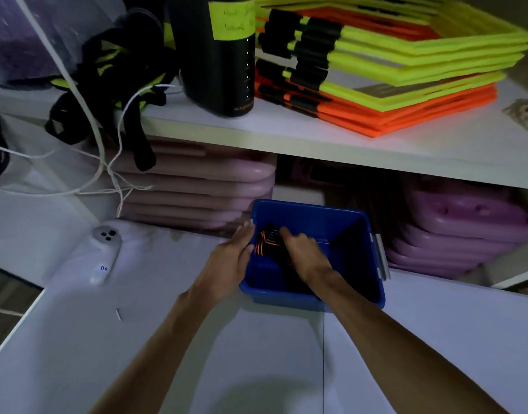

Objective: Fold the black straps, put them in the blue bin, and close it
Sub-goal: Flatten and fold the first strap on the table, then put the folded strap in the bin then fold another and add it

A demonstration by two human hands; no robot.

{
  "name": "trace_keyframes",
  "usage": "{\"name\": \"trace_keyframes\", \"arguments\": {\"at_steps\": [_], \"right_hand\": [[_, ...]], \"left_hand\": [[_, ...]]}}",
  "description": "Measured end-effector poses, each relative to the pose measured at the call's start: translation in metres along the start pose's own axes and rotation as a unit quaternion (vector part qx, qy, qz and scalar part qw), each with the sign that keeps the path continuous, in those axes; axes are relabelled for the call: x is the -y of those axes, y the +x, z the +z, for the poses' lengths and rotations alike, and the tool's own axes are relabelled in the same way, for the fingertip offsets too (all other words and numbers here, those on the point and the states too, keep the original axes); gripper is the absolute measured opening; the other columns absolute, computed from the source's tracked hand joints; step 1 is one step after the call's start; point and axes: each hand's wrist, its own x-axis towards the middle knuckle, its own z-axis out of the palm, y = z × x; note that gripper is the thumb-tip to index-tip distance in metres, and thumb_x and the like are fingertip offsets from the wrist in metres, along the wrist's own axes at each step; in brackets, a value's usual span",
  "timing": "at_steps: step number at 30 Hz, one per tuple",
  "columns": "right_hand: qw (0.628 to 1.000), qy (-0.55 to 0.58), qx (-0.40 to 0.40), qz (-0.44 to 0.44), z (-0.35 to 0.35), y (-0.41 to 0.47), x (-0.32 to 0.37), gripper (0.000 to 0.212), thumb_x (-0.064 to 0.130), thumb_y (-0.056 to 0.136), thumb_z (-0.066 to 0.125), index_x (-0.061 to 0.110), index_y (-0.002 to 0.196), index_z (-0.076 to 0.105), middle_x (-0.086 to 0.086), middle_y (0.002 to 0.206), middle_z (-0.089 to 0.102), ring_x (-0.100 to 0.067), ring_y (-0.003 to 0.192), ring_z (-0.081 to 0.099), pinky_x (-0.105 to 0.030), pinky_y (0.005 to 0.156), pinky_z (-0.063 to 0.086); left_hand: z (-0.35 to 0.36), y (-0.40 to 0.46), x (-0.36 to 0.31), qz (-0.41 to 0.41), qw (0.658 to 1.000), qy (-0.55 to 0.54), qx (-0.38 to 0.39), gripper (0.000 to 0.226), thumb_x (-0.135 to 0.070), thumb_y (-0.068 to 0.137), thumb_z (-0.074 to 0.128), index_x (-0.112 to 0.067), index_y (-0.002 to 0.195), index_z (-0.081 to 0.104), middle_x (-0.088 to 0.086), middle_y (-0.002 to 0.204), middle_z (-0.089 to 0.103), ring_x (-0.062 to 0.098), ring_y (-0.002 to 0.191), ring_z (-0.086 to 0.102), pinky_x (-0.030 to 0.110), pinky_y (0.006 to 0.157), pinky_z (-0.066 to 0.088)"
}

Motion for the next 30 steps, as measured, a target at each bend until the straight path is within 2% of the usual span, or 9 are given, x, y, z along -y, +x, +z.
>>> {"name": "trace_keyframes", "arguments": {"at_steps": [4,6,8,11,14,20,22,26,30], "right_hand": [[0.996,-0.018,0.082,-0.016,0.009,0.007,-0.002,0.048,-0.004,0.09,0.051,0.011,0.134,0.04,-0.024,0.124,0.057,-0.043,0.114,0.057,-0.048,0.094,0.049],[0.993,-0.005,0.113,-0.016,0.007,0.004,-0.005,0.048,0.011,0.089,0.064,0.01,0.132,0.045,-0.022,0.125,0.058,-0.04,0.114,0.057,-0.045,0.093,0.05],[0.995,-0.005,0.098,-0.015,0.002,0.001,-0.007,0.043,0.026,0.089,0.067,0.012,0.126,0.051,-0.018,0.123,0.061,-0.037,0.111,0.059,-0.043,0.089,0.051],[0.998,-0.026,0.049,-0.016,-0.003,-0.007,-0.009,0.036,0.034,0.09,0.063,0.019,0.122,0.056,-0.013,0.12,0.063,-0.035,0.109,0.06,-0.041,0.084,0.049],[1.0,-0.001,0.017,-0.006,-0.005,-0.019,-0.006,0.034,0.038,0.09,0.063,0.023,0.119,0.055,-0.007,0.12,0.064,-0.031,0.109,0.061,-0.042,0.085,0.049],[0.993,0.104,-0.044,0.039,-0.016,-0.047,-0.005,0.033,0.041,0.095,0.054,0.023,0.123,0.05,-0.004,0.116,0.064,-0.028,0.106,0.061,-0.042,0.082,0.051],[0.987,0.136,-0.07,0.058,-0.021,-0.062,-0.007,0.035,0.042,0.097,0.051,0.022,0.126,0.051,-0.004,0.115,0.065,-0.027,0.104,0.062,-0.043,0.082,0.054],[0.965,0.198,-0.157,0.066,-0.026,-0.106,-0.011,0.035,0.039,0.097,0.053,0.019,0.126,0.056,-0.004,0.119,0.063,-0.025,0.112,0.058,-0.042,0.091,0.051],[0.933,0.25,-0.245,0.083,-0.021,-0.17,-0.013,0.034,0.033,0.099,0.053,0.016,0.129,0.056,-0.005,0.137,0.055,-0.023,0.138,0.039,-0.032,0.112,0.035]], "left_hand": [[-0.002,0.001,0.005,0.009,1.0,-0.021,-0.007,0.052,-0.024,0.095,0.041,-0.01,0.145,0.038,0.004,0.151,0.038,0.012,0.142,0.03,0.017,0.115,0.021],[-0.002,0.0,0.004,0.014,1.0,-0.017,-0.013,0.051,-0.023,0.095,0.043,-0.009,0.144,0.039,0.003,0.15,0.037,0.006,0.14,0.028,0.007,0.111,0.017],[-0.003,-0.001,0.003,0.018,1.0,-0.011,-0.016,0.051,-0.022,0.095,0.044,-0.008,0.143,0.04,0.001,0.149,0.037,0.007,0.14,0.029,0.004,0.11,0.017],[-0.004,0.0,0.003,0.02,1.0,0.013,-0.02,0.049,-0.02,0.096,0.047,-0.008,0.143,0.041,-0.004,0.146,0.035,0.016,0.141,0.029,0.014,0.113,0.021],[-0.008,0.0,-0.004,0.017,0.999,0.04,-0.026,0.049,-0.013,0.096,0.051,-0.009,0.143,0.039,0.003,0.149,0.037,0.016,0.142,0.025,0.027,0.114,0.026],[-0.018,-0.008,-0.031,0.001,0.997,0.06,-0.042,0.048,-0.019,0.096,0.05,-0.009,0.143,0.042,0.009,0.151,0.04,0.016,0.143,0.029,0.016,0.11,0.021],[-0.019,-0.016,-0.044,0.009,0.997,0.069,-0.044,0.049,-0.025,0.096,0.045,-0.008,0.142,0.043,0.011,0.151,0.04,0.018,0.143,0.029,0.021,0.112,0.022],[-0.01,-0.037,-0.069,0.03,0.996,0.072,-0.047,0.048,-0.025,0.094,0.043,-0.006,0.138,0.047,0.014,0.149,0.041,0.027,0.143,0.029,0.044,0.115,0.032],[0.015,-0.068,-0.098,0.071,0.995,0.068,-0.022,0.054,-0.039,0.095,0.033,-0.011,0.139,0.047,0.009,0.15,0.039,0.02,0.145,0.024,0.047,0.116,0.028]]}}
